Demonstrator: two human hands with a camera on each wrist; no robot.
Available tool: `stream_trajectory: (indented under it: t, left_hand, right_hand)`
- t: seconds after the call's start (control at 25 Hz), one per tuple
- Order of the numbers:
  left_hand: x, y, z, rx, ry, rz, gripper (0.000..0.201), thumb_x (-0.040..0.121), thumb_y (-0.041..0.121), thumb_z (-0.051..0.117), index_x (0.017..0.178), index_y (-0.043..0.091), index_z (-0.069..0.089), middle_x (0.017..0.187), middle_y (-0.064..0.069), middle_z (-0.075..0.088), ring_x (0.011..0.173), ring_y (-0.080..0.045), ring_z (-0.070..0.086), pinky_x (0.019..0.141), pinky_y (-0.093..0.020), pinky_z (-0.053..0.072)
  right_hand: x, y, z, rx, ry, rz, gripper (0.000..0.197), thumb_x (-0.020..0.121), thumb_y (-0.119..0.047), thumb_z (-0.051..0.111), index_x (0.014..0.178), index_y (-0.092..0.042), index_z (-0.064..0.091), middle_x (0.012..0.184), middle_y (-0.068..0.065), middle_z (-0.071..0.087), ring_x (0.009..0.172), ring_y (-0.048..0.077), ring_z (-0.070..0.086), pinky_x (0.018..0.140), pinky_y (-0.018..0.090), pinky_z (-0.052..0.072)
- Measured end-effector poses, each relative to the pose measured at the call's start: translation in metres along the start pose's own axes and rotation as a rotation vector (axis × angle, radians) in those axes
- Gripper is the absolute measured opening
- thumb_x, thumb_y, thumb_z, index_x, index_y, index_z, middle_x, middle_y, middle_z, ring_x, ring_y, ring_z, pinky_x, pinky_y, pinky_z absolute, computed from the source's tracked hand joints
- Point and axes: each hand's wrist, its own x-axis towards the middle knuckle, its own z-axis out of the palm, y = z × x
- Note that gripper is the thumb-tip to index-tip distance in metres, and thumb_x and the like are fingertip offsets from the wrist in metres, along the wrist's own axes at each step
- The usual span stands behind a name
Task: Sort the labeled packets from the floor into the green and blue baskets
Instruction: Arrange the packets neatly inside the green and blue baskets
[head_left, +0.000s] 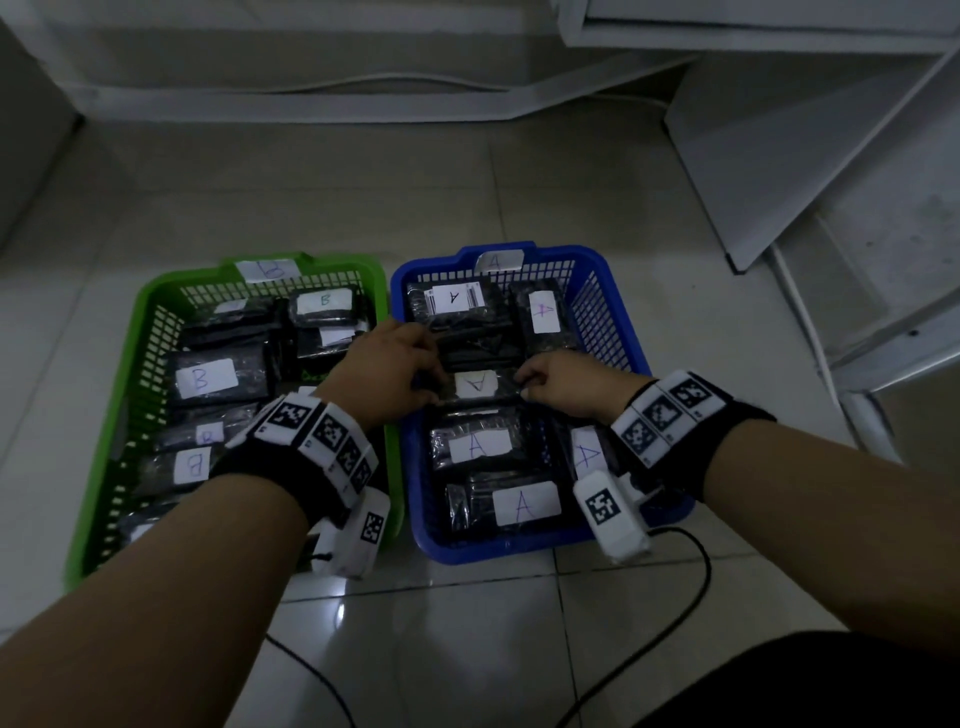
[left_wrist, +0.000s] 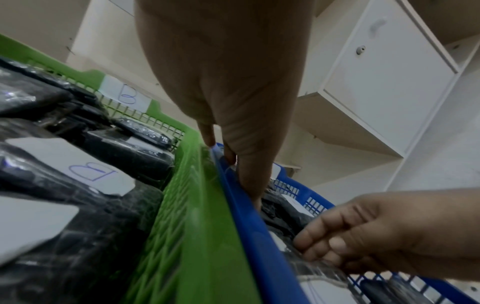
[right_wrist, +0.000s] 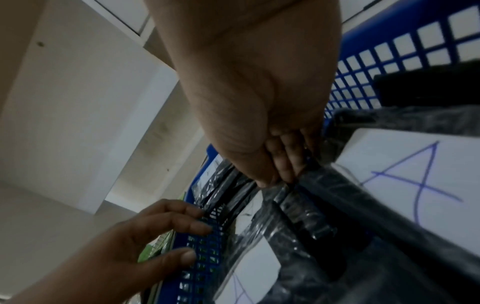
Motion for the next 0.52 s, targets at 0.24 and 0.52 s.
stream_trajectory:
  t: [0.24,0.52]
  left_hand:
    - [-0.003,-0.001,0.003,-0.12,-0.031,0.002,0.024,0.075,0.036,0.075,0.096,0.026,0.073,0.126,0.004,0.052,0.118,-0.019,0.039,0.095,-0.024,0.026]
    - [-0.004,0.001,0.001,-0.174,0.008,0.007,0.03,0.081,0.03,0.071,0.109,0.023,0.068,0.123,-0.002,0.056,0.119,-0.023,0.045,0.099,-0.028,0.028]
  right_hand:
    - [-0.005,-0.003,0.015,-0.033,0.122,-0.176,0.041,0.075,-0.038,0.076,0.112,-0.025,0.063,0.115,0.002,0.052,0.105,0.016,0.052,0.087,0.026,0.045]
    - [-0.01,-0.019,0.035,-0.177,0.014,-0.287,0.051,0.075,-0.028,0.076,0.115,-0.016,0.046,0.114,0.006,0.056,0.1,0.021,0.051,0.078,0.033,0.047]
